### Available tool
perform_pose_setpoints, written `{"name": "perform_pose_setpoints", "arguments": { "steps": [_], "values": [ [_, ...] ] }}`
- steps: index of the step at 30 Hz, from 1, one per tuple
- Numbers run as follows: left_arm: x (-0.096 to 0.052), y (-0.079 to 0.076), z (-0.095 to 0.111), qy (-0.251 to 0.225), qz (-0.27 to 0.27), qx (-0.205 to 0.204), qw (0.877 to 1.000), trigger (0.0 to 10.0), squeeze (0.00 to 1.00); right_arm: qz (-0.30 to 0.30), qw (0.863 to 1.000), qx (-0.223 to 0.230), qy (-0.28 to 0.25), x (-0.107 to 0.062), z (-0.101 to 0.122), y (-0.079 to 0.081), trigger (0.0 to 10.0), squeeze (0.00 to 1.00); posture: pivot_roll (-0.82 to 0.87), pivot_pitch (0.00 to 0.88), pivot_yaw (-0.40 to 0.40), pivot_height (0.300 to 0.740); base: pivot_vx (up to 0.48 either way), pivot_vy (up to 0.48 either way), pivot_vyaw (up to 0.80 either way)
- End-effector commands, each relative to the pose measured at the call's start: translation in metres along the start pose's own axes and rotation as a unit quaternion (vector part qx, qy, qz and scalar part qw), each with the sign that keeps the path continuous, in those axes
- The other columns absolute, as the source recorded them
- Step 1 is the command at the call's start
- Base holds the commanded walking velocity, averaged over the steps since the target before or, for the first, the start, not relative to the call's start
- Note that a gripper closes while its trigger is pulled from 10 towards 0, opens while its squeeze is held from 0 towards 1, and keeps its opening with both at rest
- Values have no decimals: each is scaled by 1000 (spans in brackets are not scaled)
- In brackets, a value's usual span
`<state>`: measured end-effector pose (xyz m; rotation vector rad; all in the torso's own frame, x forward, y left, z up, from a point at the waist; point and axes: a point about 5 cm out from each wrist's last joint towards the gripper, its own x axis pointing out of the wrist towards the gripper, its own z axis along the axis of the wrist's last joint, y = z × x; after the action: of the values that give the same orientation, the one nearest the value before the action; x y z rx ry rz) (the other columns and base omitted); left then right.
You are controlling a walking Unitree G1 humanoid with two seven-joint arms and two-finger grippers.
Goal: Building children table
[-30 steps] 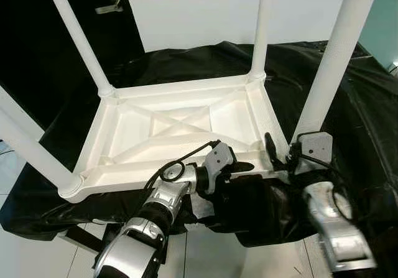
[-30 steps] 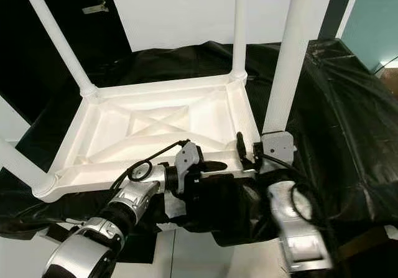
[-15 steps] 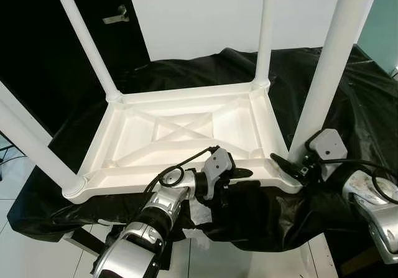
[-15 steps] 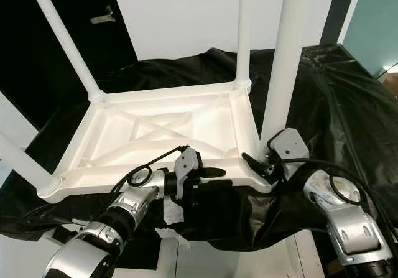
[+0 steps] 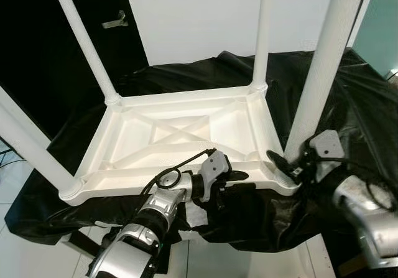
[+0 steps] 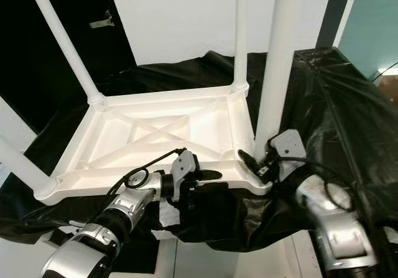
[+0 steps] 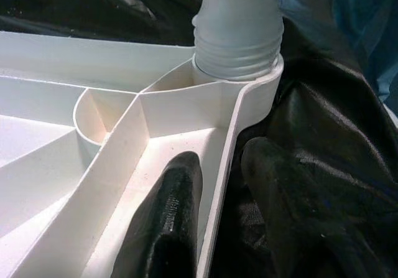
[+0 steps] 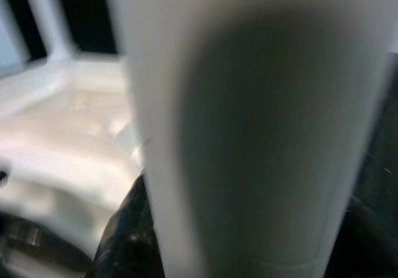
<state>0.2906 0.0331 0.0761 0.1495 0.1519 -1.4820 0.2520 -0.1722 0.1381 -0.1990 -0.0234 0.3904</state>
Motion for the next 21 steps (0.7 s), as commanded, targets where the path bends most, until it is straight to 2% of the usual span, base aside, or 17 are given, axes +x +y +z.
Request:
{"name": "perform_pose_setpoints", "arguments": {
  "steps": [1, 2, 3, 4, 5, 6, 7, 8, 10, 14, 17, 18, 19, 21],
  "values": [
    [14, -25, -22, 51, -86, -33, 994, 10000, 0, 5, 998, 25, 58, 4, -27, 24, 0, 0, -174, 0, 87, 740, 0, 0, 0],
    [14, -25, -22, 52, -86, -32, 994, 10000, 0, -74, 995, 57, 43, 2, -31, 30, 0, 0, -170, 0, 86, 740, 0, 0, 0],
    [14, -25, -22, 52, -86, -32, 994, 10000, 0, -74, 995, 57, 43, 2, -31, 30, 0, 0, -170, 0, 86, 740, 0, 0, 0],
    [14, -25, -22, 52, -86, -32, 994, 10000, 0, -135, 988, 68, 29, -2, -32, 34, 0, 0, -163, 0, 84, 740, 0, 0, 0],
    [14, -24, -21, 52, -86, -31, 994, 10000, 0, -170, 983, 69, 19, -5, -31, 35, 0, 0, -163, 0, 84, 740, 0, 0, 0],
    [14, -24, -21, 52, -86, -31, 994, 10000, 0, -170, 983, 69, 19, -5, -31, 35, 0, 0, -163, 0, 84, 740, 0, 0, 0],
    [14, -24, -21, 52, -85, -31, 995, 10000, 0, -217, 973, 74, 9, -9, -31, 26, 0, 0, -163, 0, 86, 740, 0, 0, 0],
    [14, -24, -21, 52, -85, -31, 995, 10000, 0, -217, 973, 74, 9, -9, -31, 26, 0, 0, -163, 0, 86, 740, 0, 0, 0],
    [13, -24, -22, 53, -84, -31, 995, 10000, 0, -277, 959, 64, -6, -13, -26, 8, 0, 0, -162, 0, 85, 740, 0, 0, 0],
    [13, -24, -22, 53, -84, -31, 995, 10000, 0, -291, 955, 61, -11, -13, -24, 3, 0, 0, -162, 0, 85, 740, 0, 0, 0],
    [13, -23, -22, 53, -82, -31, 995, 10000, 0, -284, 957, 53, -14, -6, -23, 10, 0, 0, -159, 0, 81, 740, 0, 0, 0],
    [13, -23, -21, 53, -81, -31, 995, 10000, 0, -270, 961, 50, -11, -3, -24, 14, 3373, 0, -160, 0, 81, 740, 0, 0, 0],
    [13, -23, -21, 54, -81, -31, 995, 10000, 0, -258, 965, 47, -7, -1, -25, 17, 10000, 0, -160, 0, 80, 740, 0, 0, 0],
    [13, -22, -21, 54, -80, -31, 995, 10000, 0, -252, 967, 45, -4, 0, -25, 18, 10000, 0, -160, 0, 80, 740, 0, 0, 0]
  ]
}}
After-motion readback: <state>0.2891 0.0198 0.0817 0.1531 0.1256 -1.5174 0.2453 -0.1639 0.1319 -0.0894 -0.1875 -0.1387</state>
